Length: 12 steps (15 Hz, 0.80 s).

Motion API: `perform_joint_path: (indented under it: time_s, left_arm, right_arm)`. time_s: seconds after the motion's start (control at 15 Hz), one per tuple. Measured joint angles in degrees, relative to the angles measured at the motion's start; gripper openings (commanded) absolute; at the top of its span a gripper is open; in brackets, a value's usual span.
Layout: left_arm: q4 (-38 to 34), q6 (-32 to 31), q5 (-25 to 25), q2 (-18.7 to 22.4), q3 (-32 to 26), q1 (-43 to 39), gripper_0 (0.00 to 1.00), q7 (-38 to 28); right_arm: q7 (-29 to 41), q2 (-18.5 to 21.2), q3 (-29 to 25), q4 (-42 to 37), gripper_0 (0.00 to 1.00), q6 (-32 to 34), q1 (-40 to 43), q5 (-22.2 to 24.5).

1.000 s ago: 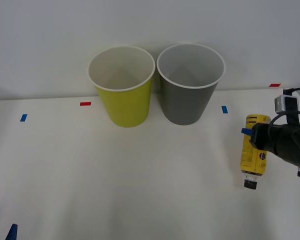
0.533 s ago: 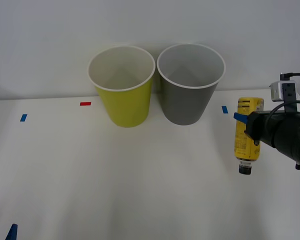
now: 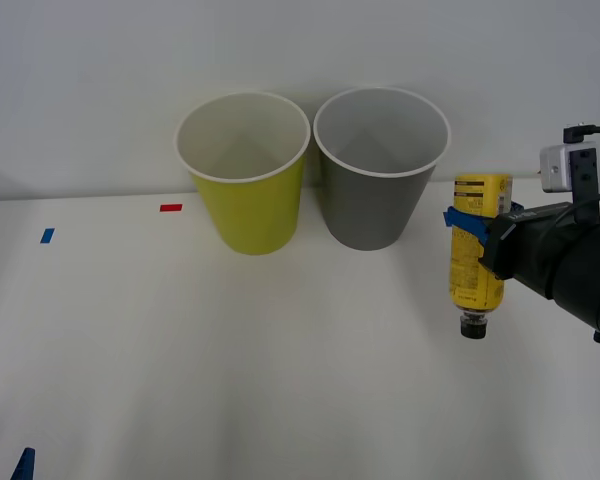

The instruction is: Put cans in the gray bin and PET bottles in the light green bin.

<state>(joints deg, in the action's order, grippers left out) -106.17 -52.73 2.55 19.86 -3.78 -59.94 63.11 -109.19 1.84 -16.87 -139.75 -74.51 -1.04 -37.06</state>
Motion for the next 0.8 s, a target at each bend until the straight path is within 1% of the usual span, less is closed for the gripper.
perform_joint_path:
  time_s: [0.07,0.2,0.33,0.6,0.8]
  left_arm:
    - [0.0,0.0,0.0,0.0,0.0,0.0,1.0,0.0]
    - [0.0,0.0,0.0,0.0,0.0,0.0,1.0,0.0]
    - [0.0,0.0,0.0,0.0,0.0,0.0,1.0,0.0]
    - [0.0,0.0,0.0,0.0,0.0,0.0,1.0,0.0]
    - [0.0,0.0,0.0,0.0,0.0,0.0,1.0,0.0]
  right_arm:
    - [-2.53,-0.04,0.58,-1.01,0.0,0.21,0.2,-0.78]
    - [-4.84,-0.02,3.46,-2.49,0.0,2.65,0.25,-1.66]
    - [-5.0,0.16,5.96,-4.48,0.0,4.31,-0.3,-2.77]
    - [-5.98,-0.9,10.82,-5.78,0.0,9.28,-1.02,-8.53]
    - [-7.4,-1.37,14.95,-5.8,0.0,12.43,-2.59,-8.81]
